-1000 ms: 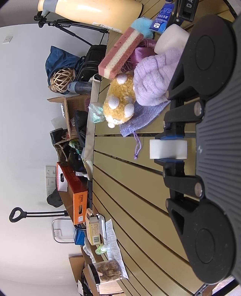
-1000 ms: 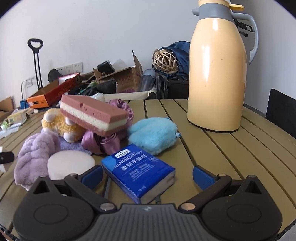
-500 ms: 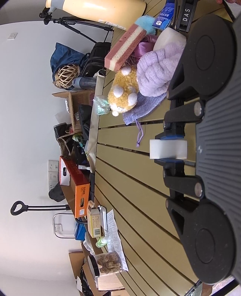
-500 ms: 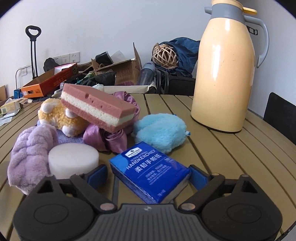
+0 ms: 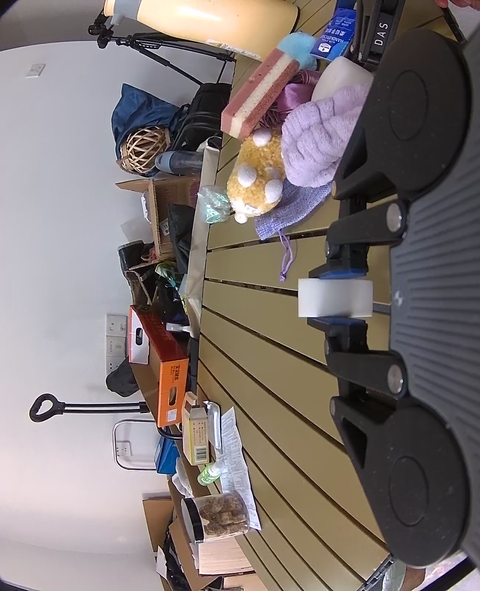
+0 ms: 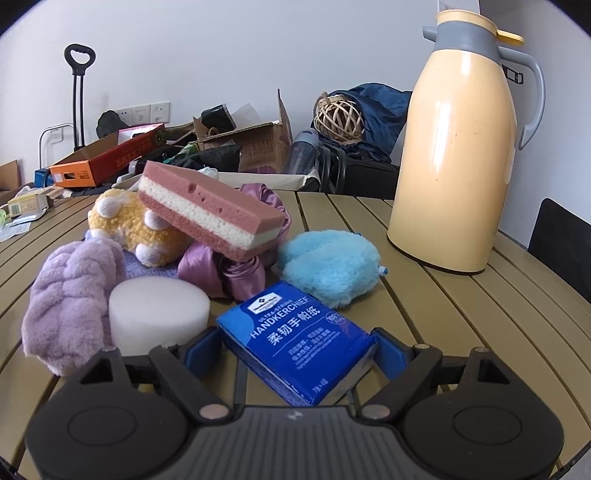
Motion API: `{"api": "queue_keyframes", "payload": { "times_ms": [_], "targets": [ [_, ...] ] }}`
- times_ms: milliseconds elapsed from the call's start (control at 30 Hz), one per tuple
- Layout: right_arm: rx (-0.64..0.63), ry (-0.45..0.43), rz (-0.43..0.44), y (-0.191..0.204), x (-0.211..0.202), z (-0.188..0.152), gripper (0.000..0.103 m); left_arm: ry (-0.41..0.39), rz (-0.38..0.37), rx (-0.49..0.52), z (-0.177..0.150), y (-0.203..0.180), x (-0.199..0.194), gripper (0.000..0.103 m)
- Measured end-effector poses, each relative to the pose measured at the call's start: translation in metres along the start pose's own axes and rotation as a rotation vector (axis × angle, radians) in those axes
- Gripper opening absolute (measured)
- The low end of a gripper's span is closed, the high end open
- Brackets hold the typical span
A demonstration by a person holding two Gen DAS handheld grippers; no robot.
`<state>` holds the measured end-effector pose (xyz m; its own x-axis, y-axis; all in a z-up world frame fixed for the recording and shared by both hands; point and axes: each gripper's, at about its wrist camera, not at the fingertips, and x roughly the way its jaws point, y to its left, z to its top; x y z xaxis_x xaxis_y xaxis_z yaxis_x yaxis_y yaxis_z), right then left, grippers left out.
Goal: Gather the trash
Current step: 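Lift both held items off the table and carry them down over the black bin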
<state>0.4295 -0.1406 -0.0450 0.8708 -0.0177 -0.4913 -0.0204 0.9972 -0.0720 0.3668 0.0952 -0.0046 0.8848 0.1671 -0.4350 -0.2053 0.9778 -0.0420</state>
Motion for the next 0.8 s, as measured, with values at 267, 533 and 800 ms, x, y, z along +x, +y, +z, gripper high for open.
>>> {"api": "queue_keyframes", "payload": {
  "times_ms": [267,533,800],
  "targets": [
    [0.005,-0.039,0.009,-0.008,-0.019,-0.003,0.086,-0.023,-0.016,0.009,-0.002,-0.003,-0.014,0.019],
    [-0.003,-0.087,0.043,-0.013,-0.054,-0.008,0.086,-0.048,-0.031,0.035,-0.011,-0.008,-0.039,0.019],
    [0.004,-0.112,0.081,-0.020,-0.098,-0.021,0.086,-0.073,-0.045,0.048,-0.019,-0.010,-0.072,0.019]
  ]
}}
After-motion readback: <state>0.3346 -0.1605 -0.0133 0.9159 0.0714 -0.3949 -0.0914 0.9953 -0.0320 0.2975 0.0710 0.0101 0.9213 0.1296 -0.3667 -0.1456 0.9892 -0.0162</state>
